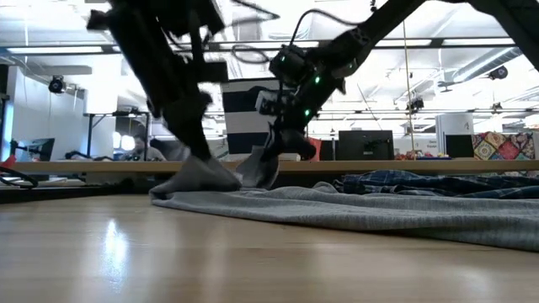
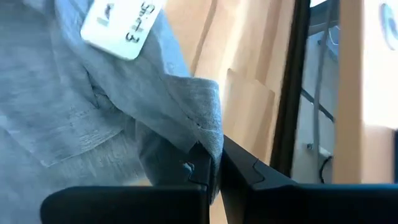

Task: Fold Laundry from Bin
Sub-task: Fold the gray shirt

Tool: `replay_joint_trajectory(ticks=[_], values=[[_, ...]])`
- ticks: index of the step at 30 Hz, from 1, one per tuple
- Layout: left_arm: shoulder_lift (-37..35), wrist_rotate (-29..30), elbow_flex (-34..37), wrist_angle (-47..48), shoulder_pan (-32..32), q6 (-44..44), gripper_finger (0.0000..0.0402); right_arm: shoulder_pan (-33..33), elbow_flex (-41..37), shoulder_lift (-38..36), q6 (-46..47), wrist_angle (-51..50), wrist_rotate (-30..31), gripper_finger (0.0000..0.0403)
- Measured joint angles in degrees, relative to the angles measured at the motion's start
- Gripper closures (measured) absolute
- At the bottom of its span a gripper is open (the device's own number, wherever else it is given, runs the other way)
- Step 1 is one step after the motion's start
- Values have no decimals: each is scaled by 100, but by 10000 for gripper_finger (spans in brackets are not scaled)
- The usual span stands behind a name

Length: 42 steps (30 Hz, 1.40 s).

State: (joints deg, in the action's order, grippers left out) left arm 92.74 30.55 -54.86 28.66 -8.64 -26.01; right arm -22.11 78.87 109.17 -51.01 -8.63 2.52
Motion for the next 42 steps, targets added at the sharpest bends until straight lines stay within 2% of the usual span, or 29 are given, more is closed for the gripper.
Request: replay_joint_trajectory(ticks=[2, 6, 11, 15, 20, 27, 36, 42], values=[[-318, 79, -69, 310, -9, -36, 400, 0, 37, -179, 103, -249, -39, 393], [-1027, 259, -181, 877, -9, -155, 401, -5, 294, -443, 585, -1049, -628, 394], [-1666, 269, -352, 1282, -36, -228, 401, 13, 812, -553, 785, -2340, -889, 394], [-1792, 113, -655, 1390, -135, -254, 401, 11, 1405, -556, 1270, -3617, -1334, 394], [-1708, 160, -1199, 1735, -389, -233, 401, 81, 2098, -556, 1712, -5107, -1355, 394], [-1126, 161, -1816, 1745, -874, -515, 401, 507, 2426, -601, 1997, -6838, -1473, 394], [512, 199, -2794, 1259, -1511, -1017, 402, 1459, 1596, -1210, 2605, -7049, -1473, 394], [1791, 447, -3973, 1082, -1573, -1044, 402, 1855, 1006, -1546, 3320, -7096, -1456, 394]])
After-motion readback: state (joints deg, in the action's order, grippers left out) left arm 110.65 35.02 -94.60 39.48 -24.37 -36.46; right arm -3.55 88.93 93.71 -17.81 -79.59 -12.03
